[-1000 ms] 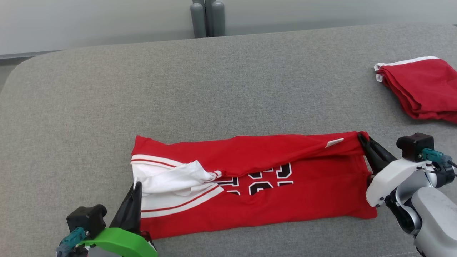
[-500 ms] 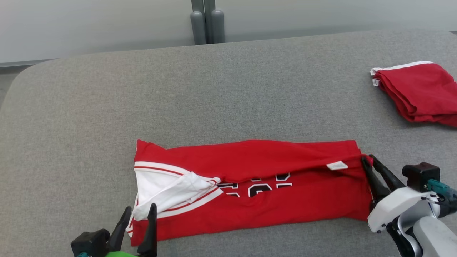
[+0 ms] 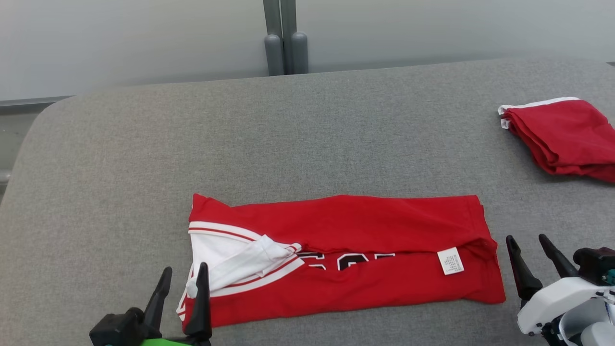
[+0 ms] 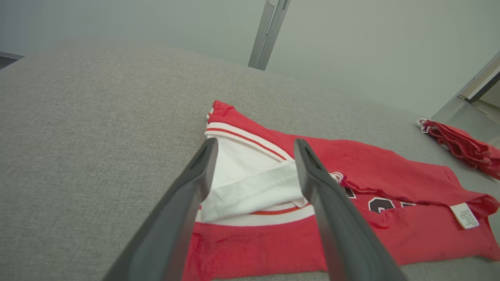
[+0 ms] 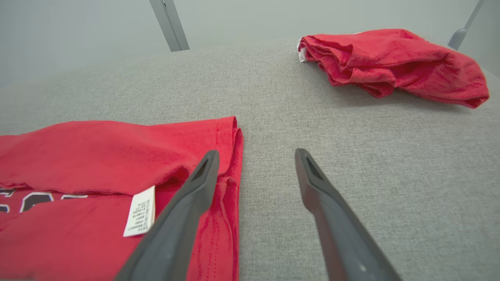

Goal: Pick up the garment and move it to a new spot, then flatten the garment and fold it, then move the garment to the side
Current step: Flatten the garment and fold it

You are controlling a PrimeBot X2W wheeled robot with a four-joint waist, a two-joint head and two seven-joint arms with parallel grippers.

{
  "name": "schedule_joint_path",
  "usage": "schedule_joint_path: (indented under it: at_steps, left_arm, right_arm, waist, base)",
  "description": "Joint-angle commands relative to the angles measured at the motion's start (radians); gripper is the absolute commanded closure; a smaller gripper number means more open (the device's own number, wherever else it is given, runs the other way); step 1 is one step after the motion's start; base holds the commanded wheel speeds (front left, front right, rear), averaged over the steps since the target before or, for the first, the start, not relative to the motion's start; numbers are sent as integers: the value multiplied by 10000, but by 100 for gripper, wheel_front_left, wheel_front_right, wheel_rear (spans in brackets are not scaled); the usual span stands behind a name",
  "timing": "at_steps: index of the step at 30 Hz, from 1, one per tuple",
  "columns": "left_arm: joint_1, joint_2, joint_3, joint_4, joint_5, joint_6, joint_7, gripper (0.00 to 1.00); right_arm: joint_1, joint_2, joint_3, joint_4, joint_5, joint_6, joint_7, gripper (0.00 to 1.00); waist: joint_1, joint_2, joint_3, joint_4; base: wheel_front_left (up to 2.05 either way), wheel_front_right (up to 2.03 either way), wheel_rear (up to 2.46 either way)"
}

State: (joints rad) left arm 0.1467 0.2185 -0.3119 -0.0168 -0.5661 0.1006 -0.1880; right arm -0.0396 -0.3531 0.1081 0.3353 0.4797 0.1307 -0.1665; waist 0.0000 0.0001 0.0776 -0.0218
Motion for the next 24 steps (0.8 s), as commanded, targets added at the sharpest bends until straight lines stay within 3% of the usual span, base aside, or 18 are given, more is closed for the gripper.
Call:
schedule_joint_path:
  at_steps: [1, 11, 20, 21, 22, 24]
  left_arm:
    - [-253, 7, 98, -33, 63, 80, -98, 0]
    - [-606, 99, 447, 89, 75, 288, -322, 0]
    - [-505, 94, 647, 226, -47, 310, -457, 0]
    - [-507, 101, 667, 234, -48, 309, -481, 0]
    - [-506, 105, 680, 236, -38, 309, -493, 0]
    - [-506, 111, 711, 251, -44, 315, -511, 0]
  right_arm:
    - [-91, 174, -82, 20, 29, 1, 227, 0]
    - [-1207, 717, -112, 1437, -308, -1, 1752, 0]
    - [-1240, 904, 84, 2284, -662, 1, 2390, 0]
    - [-1286, 933, 166, 2320, -701, 1, 2440, 6]
    - [-1328, 964, 209, 2335, -720, 1, 2454, 52]
    - [-1416, 1031, 282, 2358, -716, 2, 2471, 78]
  waist:
    - [0, -1, -56, 84]
    - [0, -1, -73, 517]
    - [0, -1, -15, 709]
    - [0, -1, -2, 699]
    - [0, -1, 8, 686]
    - [0, -1, 33, 648]
  base:
    - [0, 0, 0]
    - [0, 0, 0]
    - [0, 0, 0]
    - [0, 0, 0]
    - [0, 0, 0]
    - [0, 0, 0]
